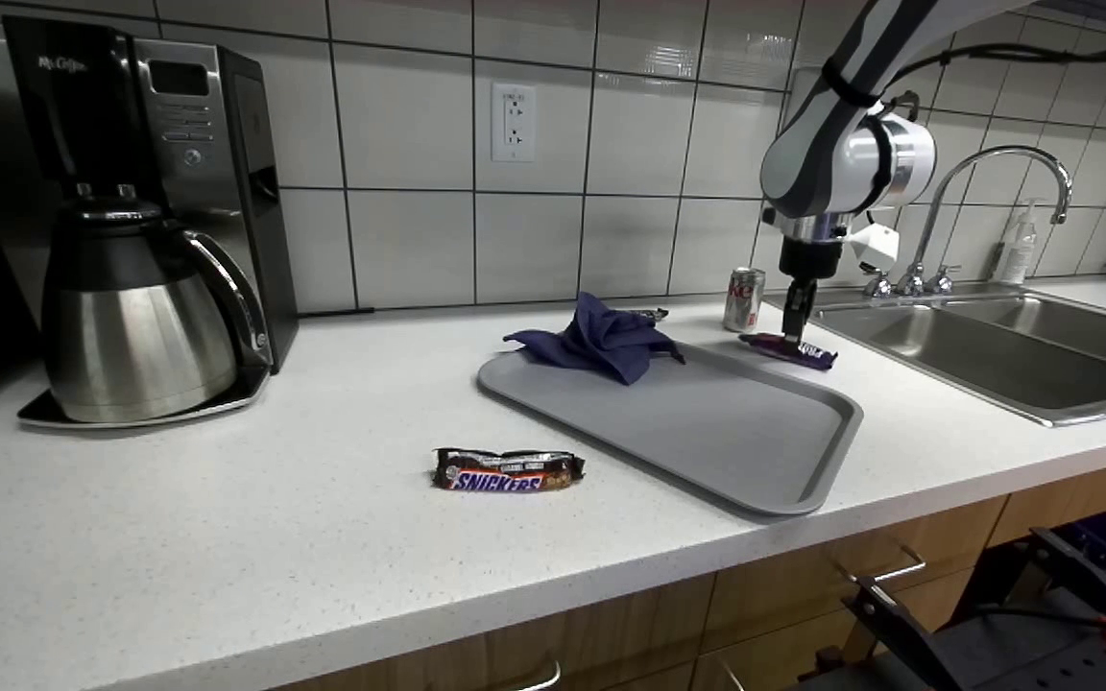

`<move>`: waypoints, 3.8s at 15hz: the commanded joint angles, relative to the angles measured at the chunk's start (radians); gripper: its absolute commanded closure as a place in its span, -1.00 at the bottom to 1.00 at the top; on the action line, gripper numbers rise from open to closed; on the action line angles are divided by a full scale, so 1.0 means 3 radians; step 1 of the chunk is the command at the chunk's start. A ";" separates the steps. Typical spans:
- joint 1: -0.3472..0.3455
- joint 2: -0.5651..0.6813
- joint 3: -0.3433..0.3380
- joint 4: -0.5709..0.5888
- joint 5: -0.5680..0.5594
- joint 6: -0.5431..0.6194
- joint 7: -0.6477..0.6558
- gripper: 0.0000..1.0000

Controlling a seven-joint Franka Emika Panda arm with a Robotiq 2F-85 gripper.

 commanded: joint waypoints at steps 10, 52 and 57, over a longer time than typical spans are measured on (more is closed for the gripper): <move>0.0007 -0.0507 0.0032 -0.0231 -0.0084 -0.0291 0.0075 0.91; 0.0579 -0.1627 0.0193 -0.1572 -0.0315 -0.0547 0.1145 -1.00; 0.0682 -0.1825 0.0288 -0.1731 -0.0217 -0.0498 0.1114 -1.00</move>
